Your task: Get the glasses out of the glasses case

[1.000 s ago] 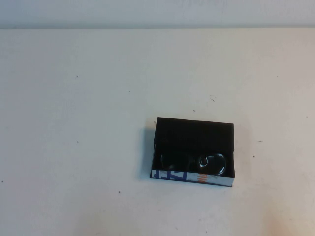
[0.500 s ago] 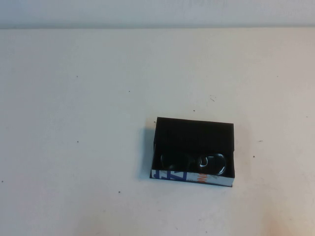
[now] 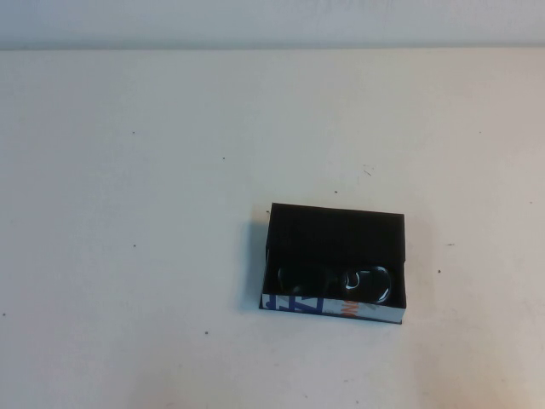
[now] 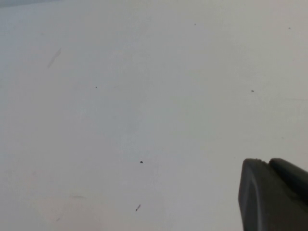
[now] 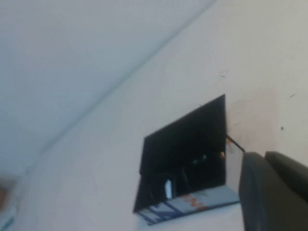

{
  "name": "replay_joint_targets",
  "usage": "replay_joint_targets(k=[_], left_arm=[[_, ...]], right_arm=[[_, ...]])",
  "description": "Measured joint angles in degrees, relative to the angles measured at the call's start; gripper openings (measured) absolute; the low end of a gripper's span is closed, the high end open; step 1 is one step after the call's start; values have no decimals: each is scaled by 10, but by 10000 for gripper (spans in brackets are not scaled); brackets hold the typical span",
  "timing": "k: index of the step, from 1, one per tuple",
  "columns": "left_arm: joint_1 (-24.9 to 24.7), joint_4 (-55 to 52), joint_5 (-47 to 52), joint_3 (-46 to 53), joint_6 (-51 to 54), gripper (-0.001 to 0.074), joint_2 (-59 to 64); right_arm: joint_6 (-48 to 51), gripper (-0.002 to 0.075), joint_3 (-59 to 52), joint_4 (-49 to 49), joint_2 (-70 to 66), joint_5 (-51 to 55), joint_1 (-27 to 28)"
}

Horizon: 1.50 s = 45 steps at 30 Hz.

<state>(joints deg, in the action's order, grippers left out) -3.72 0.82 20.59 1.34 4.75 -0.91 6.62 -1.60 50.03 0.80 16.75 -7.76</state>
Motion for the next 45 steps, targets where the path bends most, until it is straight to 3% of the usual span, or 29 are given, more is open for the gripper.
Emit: replay_joint_targets(k=[7, 17, 24, 38, 45], left_arm=[[0, 0, 0, 0, 0, -4, 0], [0, 0, 0, 0, 0, -4, 0], [0, 0, 0, 0, 0, -4, 0], [0, 0, 0, 0, 0, -4, 0], [0, 0, 0, 0, 0, -4, 0]], right_arm=[[0, -17, 0, 135, 0, -86, 0], [8, -17, 0, 135, 0, -118, 0], [81, -17, 63, 94, -36, 23, 0], [285, -17, 516, -187, -483, 495, -1], [366, -17, 673, -212, -639, 537, -43]])
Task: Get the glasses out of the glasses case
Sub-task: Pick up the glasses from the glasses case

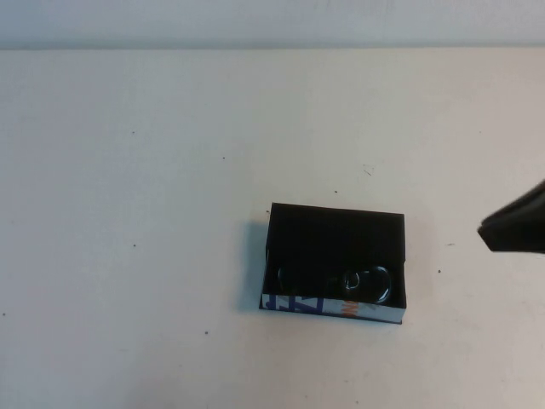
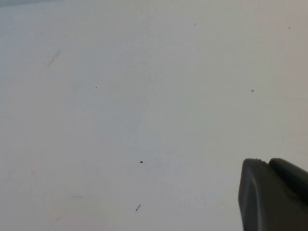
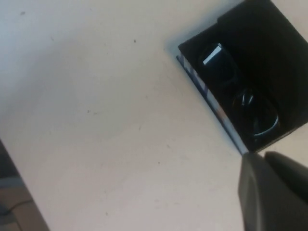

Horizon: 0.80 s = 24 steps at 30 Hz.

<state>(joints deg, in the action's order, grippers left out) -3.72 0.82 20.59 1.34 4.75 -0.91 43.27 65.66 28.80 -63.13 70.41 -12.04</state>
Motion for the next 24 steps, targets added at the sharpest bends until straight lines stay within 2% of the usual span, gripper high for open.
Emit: replay_joint_targets(k=[8, 16, 20, 24], left_arm=[[0, 0, 0, 0, 0, -4, 0], [0, 0, 0, 0, 0, -4, 0], [0, 0, 0, 0, 0, -4, 0], [0, 0, 0, 0, 0, -4, 0]], right_arm=[[20, -17, 109, -128, -164, 3, -103], [28, -1, 148, -195, -297, 1, -175], [47, 87, 150, -242, -354, -2, -221], [50, 267, 150, -313, -390, -41, -260]])
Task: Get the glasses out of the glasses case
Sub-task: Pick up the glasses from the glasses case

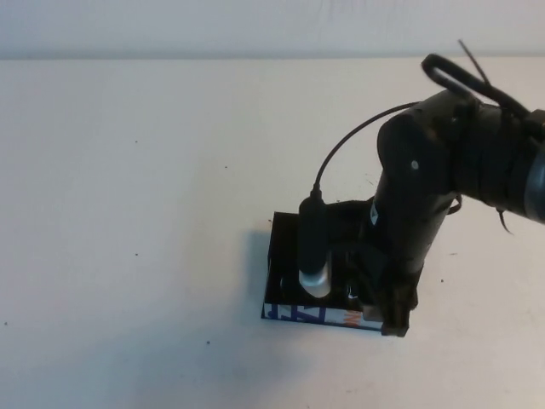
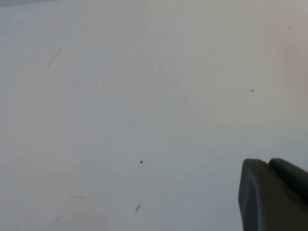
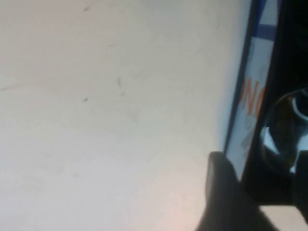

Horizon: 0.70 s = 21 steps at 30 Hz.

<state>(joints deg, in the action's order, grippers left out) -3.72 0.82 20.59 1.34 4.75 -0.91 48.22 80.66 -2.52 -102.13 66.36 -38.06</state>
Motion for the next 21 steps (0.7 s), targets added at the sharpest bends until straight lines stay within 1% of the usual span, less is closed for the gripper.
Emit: replay_joint_targets(k=[2, 3, 5, 7, 12, 14, 21], left_arm=[[0, 0, 0, 0, 0, -4, 0], [0, 0, 0, 0, 0, -4, 0], [0, 0, 0, 0, 0, -4, 0], [0, 0, 0, 0, 0, -4, 0], [0, 0, 0, 0, 0, -4, 0], [0, 0, 0, 0, 0, -4, 0], [0, 0, 0, 0, 0, -4, 0]], right_arm=[[0, 339, 0, -15, -10, -32, -5], [-3, 363, 0, -19, -13, -48, -6], [-16, 377, 3, -22, -20, -71, -6], [-29, 367, 9, -24, -25, -87, -6], [-41, 300, 38, -24, -47, -95, -6], [-43, 284, 47, -22, -57, -95, -6], [-55, 274, 71, -6, -107, -88, -6]])
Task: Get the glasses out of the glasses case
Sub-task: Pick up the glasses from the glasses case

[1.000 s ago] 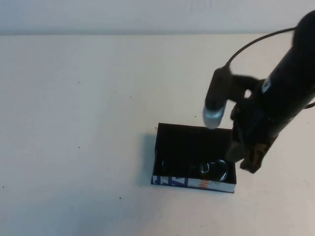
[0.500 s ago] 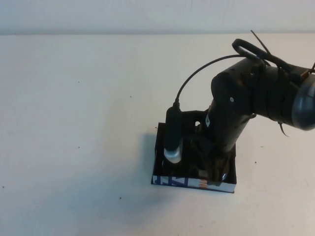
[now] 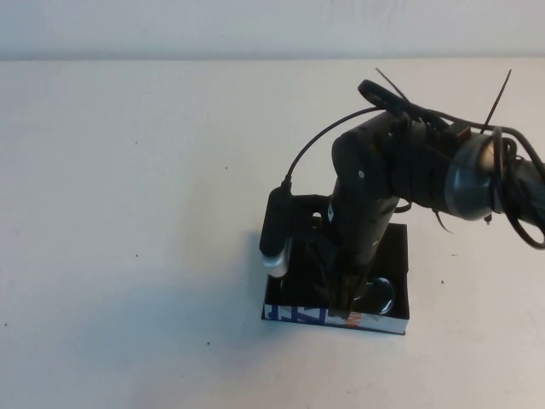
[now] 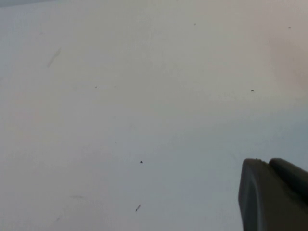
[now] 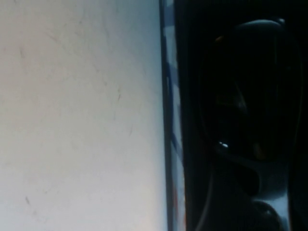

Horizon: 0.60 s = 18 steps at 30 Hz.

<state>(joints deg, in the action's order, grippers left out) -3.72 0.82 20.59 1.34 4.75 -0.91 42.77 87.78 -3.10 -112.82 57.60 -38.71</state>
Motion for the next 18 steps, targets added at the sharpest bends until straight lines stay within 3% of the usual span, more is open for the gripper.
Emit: replay_joint_targets(k=[14, 18], left_arm=[[0, 0, 0, 0, 0, -4, 0], [0, 0, 0, 0, 0, -4, 0]], right_arm=[[-3, 269, 4, 25, -31, -2, 22], [-5, 166, 21, 39, -31, 22, 32]])
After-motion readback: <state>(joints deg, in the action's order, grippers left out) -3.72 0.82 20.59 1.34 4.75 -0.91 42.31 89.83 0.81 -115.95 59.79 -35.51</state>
